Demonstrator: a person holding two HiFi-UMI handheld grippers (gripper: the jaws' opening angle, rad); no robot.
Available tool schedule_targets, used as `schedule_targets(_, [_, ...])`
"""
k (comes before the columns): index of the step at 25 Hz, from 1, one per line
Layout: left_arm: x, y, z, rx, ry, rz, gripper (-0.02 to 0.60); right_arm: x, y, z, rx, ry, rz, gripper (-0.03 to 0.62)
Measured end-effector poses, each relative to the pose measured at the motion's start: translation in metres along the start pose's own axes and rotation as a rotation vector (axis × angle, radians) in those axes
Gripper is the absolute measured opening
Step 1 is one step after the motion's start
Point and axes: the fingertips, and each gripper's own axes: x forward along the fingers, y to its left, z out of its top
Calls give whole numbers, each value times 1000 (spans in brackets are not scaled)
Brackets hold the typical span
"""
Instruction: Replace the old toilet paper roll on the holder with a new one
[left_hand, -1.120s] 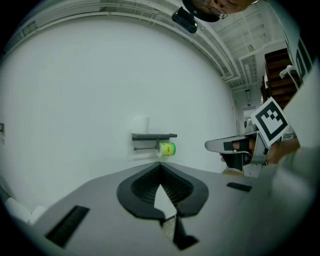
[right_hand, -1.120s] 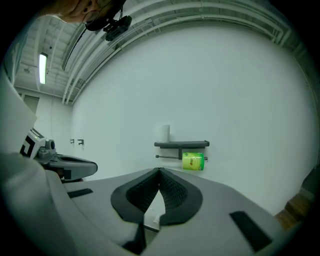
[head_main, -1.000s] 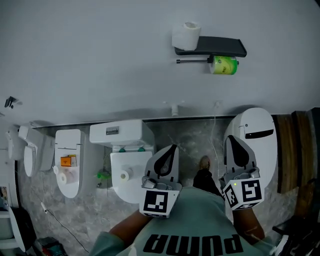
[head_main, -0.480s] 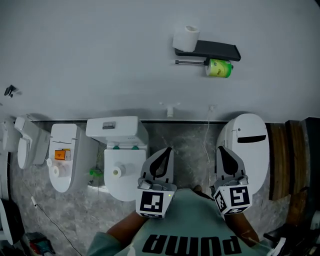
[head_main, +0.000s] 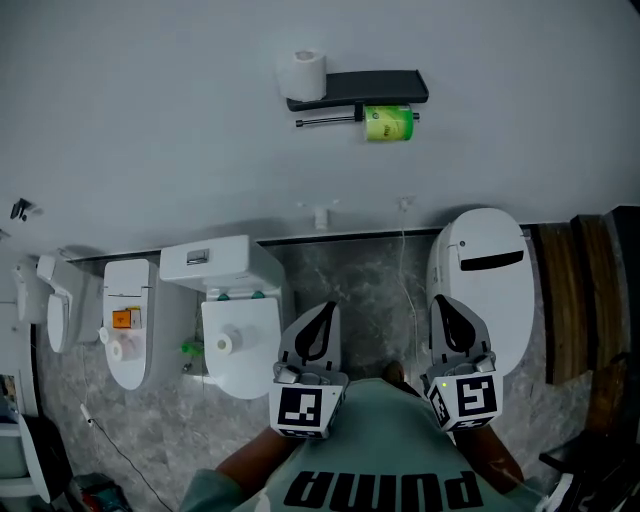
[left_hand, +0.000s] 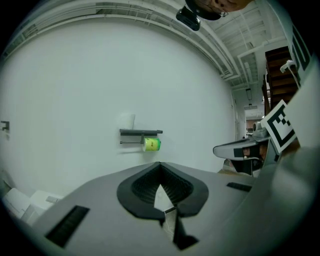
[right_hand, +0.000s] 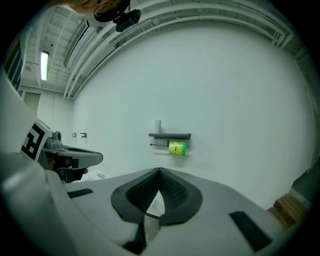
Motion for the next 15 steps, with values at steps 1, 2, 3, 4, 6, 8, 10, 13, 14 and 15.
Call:
schedule_targets(1, [2,-5,0,7,3,0,5,-1,-4,-2,4,-1,7,8])
schedule_targets(2, [5,-10,-1,14,4,-1,5,-2,-7,-4,12,-2,11,8])
schedule_targets(3, [7,-15,-1,21,5,-5,5,-3,-11,-6,21,-2,12,8])
schedule_targets(4, [8,-19,-1,28,8,-9,3,-4,-15,-8,28,-1,11,8])
schedule_targets(6, [9,-24,-3,41,22,-15,5,-6,-20,-10,38,-2,9,8])
schedule_targets(8, [10,-24,-3,47,30,-13,5,-6,-22,-11,47,-5,10,8])
schedule_targets(10, [11,-24,-2,57,32,-14,5,-6,-24,-10,52,-8,9,8])
schedule_targets(13, [13,-26,0,69,30,-30,5,-7,-25,-9,56,-13,2,8])
schedule_targets(14, [13,-27,1,71,30,-36,5,-8,-25,-9,57,-14,-2,8])
schedule_targets(15, [13,-28,2,75,30,-43,3,-9,-25,-9,57,-16,-5,8])
